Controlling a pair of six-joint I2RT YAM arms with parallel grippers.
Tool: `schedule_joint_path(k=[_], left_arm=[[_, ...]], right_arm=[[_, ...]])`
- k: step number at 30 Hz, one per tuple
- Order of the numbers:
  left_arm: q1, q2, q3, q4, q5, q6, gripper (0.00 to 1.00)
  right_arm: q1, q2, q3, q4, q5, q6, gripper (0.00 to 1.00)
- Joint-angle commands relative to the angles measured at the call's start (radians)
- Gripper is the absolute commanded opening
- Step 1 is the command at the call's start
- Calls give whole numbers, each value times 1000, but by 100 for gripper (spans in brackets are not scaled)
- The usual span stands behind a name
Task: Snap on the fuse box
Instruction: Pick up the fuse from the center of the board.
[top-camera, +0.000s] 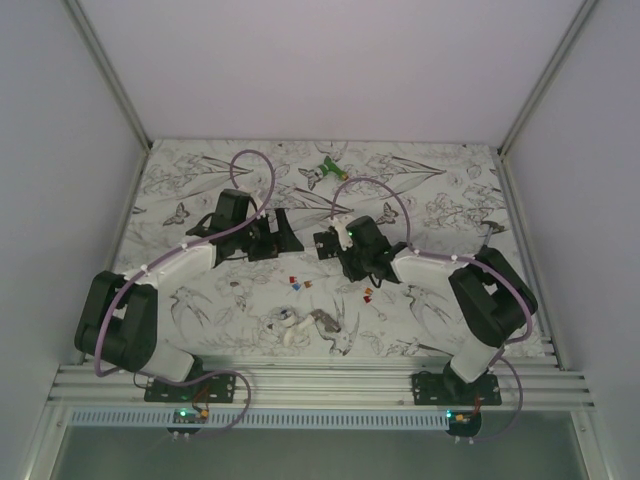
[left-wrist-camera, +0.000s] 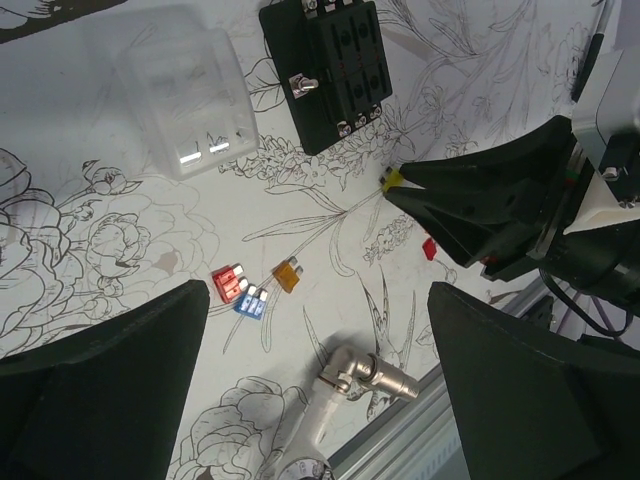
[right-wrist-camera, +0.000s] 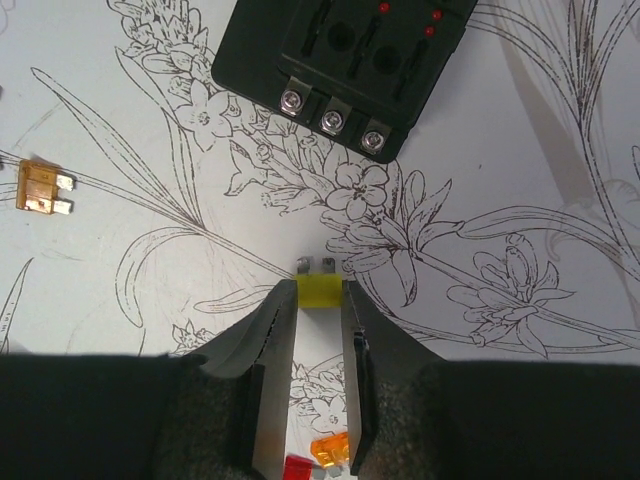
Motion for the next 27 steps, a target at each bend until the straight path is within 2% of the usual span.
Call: schedule_joint_path(k=[1,9,22,27], left_arm=[[-5,-23,-15,9,-10,13,97],[-5,-26,-17,6,-19,15,97],[-5,-19,-18,3,-22,16,97],[-6,-15,-18,3,-21,16,97]], right_arm=[[12,14,-21,19,36,-2,29],[35,7,-93,97,55,1,37],[50,-43,-190,158,97,31,39],[50,-52,-199,159,56,7,40]])
